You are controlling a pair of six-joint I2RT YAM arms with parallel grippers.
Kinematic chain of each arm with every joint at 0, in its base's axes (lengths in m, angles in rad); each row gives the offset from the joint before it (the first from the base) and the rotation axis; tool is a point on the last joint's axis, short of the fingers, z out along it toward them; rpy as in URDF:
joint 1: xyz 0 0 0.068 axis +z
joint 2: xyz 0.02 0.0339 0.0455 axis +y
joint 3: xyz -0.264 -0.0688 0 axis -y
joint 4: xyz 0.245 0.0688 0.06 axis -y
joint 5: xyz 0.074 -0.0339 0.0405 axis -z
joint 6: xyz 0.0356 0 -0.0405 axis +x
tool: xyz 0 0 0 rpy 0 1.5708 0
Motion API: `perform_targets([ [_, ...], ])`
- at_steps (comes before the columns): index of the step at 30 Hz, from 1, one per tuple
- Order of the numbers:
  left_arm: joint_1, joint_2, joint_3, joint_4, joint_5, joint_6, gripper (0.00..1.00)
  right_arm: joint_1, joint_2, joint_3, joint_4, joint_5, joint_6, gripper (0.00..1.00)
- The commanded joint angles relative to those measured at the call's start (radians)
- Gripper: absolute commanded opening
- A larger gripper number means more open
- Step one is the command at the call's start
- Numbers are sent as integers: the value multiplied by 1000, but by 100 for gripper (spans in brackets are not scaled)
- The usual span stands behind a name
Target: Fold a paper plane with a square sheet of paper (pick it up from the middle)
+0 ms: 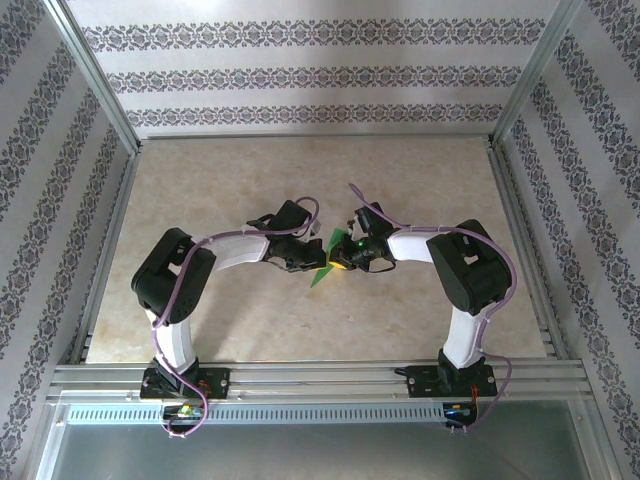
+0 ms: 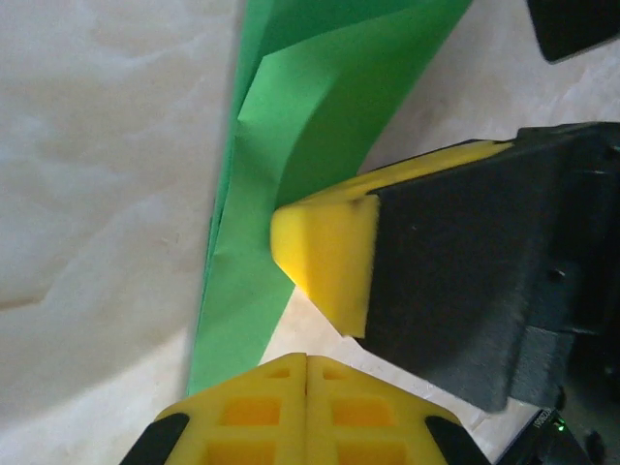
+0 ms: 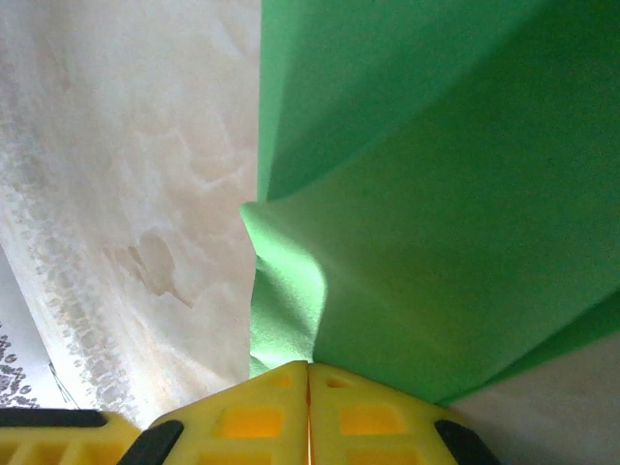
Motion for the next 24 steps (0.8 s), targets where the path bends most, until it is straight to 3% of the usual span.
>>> perform_targets([
  [1, -6, 37, 1, 65, 26, -35, 4, 10, 25, -24, -36, 65, 15, 10],
  [10, -18, 72, 10, -67, -88, 34, 3, 5, 19, -28, -37, 64, 6, 10],
  [24, -18, 109, -29, -133, -111, 56, 0, -57, -21, -11, -37, 68, -68, 11],
])
